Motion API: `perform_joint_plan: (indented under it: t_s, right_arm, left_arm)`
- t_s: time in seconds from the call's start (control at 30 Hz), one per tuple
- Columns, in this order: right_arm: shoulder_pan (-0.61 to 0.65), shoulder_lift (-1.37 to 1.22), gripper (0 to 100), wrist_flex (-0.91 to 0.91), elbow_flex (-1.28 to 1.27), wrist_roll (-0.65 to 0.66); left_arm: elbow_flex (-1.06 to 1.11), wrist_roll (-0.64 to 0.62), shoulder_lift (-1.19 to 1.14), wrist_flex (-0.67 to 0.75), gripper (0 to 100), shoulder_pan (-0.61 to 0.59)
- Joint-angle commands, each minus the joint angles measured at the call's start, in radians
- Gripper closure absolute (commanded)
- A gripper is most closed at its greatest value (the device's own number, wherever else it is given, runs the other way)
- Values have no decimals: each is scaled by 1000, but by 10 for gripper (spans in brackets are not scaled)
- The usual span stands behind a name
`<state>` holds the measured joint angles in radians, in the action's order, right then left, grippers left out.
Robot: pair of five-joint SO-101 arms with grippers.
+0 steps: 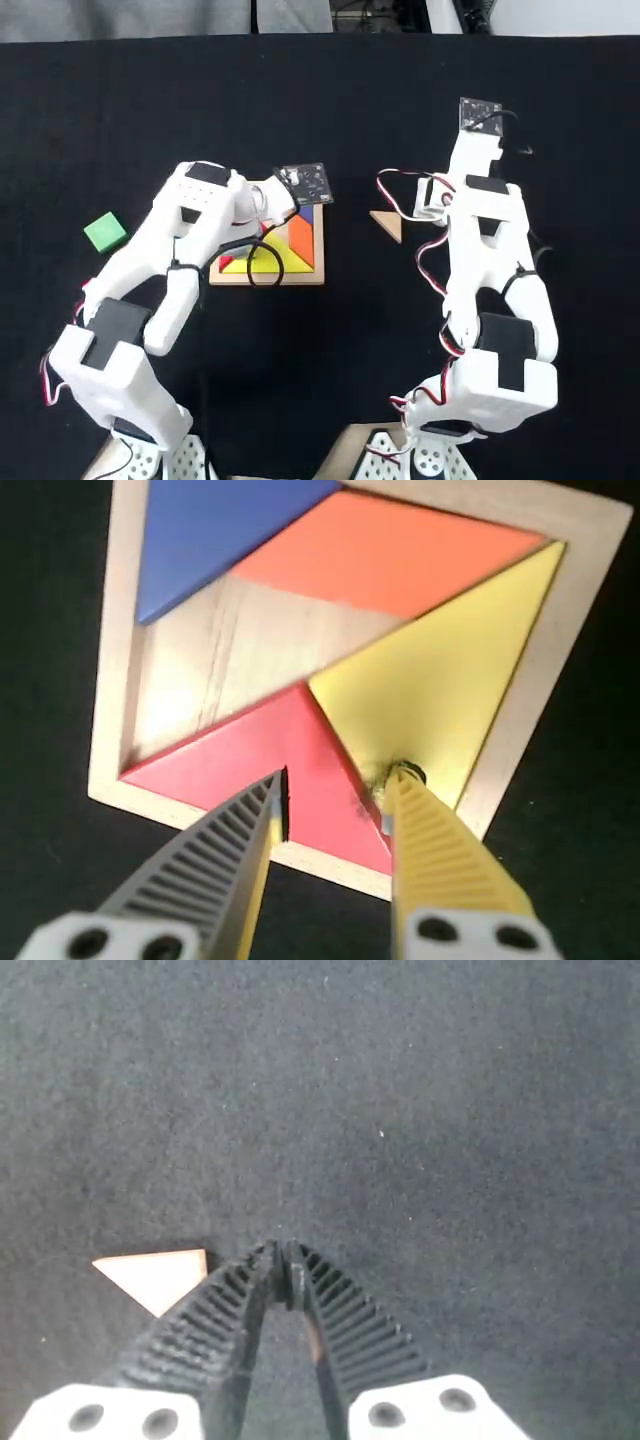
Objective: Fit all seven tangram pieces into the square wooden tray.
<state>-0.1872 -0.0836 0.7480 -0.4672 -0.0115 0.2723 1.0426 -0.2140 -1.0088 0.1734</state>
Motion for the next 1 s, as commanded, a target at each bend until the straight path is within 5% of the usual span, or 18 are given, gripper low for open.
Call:
perform_joint_plan:
  t_s: [0.0, 0.23, 0.7, 0.97]
  right_arm:
    - [6, 7, 987, -18, 42, 3]
    - [6, 7, 987, -18, 42, 3]
    - [6, 7, 987, -18, 39, 3]
    - [8, 7, 987, -34, 24, 3]
  left_arm:
    - [-4, -9, 87, 3, 834, 1]
    - [-42, -21, 404, -129, 834, -110]
    - [202, -535, 833, -175, 834, -466]
    - [414, -689, 890, -167, 834, -591]
